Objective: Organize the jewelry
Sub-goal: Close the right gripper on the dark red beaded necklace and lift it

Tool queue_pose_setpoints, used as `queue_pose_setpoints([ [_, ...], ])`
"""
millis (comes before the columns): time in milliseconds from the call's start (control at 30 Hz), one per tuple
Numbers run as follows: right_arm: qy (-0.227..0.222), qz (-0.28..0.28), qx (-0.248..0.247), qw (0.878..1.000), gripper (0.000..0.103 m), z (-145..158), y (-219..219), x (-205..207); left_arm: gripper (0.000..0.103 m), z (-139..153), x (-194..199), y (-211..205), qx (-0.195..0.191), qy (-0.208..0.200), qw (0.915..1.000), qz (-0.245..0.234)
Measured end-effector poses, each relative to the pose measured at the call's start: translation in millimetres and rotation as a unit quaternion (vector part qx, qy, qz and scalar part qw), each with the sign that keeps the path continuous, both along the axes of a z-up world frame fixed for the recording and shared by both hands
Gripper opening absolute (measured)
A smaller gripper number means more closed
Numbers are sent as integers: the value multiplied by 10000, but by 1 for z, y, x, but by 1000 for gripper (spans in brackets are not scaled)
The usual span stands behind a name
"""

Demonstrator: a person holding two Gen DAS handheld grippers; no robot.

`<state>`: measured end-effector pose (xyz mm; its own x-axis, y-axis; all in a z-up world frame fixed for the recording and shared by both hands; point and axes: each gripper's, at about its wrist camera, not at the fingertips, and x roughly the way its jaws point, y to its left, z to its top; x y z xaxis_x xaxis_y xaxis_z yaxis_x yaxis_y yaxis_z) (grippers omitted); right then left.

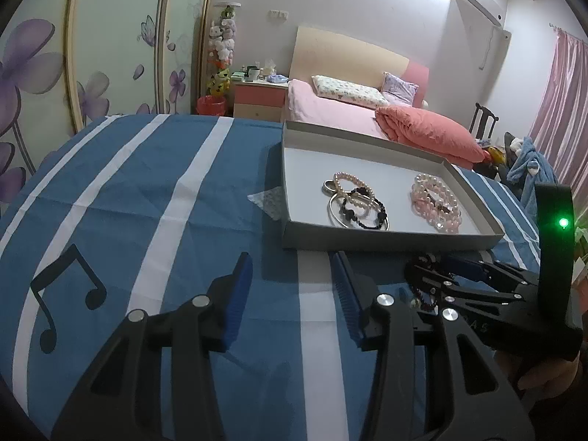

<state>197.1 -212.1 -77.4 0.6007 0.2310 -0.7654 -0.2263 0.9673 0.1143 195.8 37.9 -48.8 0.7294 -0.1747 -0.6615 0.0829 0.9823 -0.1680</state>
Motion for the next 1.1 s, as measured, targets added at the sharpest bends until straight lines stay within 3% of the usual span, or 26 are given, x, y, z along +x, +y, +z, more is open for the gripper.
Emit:
queue_pose_setpoints([
  [133, -124, 45, -385, 9992, 52, -3, 4, -6, 47, -3, -1, -3, 2, 45, 10000, -20],
  [200, -159, 22, -543, 9984, 32, -4, 4, -8, 47, -4, -2, -4, 14, 61, 10000, -41],
  [300, -72, -69, -367, 9993, 14, -4, -8, -8, 47, -4, -3, -7, 30, 79, 9999, -84],
  [600, -29, -670, -282, 9973, 12, -4, -52, -13, 52, -5, -9, -38, 152, 135, 9980, -593],
  [867, -53, -867, -195, 9960, 12, -6, -72, -23, 52, -17, -12, -92, 474, 331, 9900, -1285],
  [1100, -41, -863, -141, 9962, 12, -7, -73, -22, 52, -33, -4, -116, 737, 539, 9875, -1289],
])
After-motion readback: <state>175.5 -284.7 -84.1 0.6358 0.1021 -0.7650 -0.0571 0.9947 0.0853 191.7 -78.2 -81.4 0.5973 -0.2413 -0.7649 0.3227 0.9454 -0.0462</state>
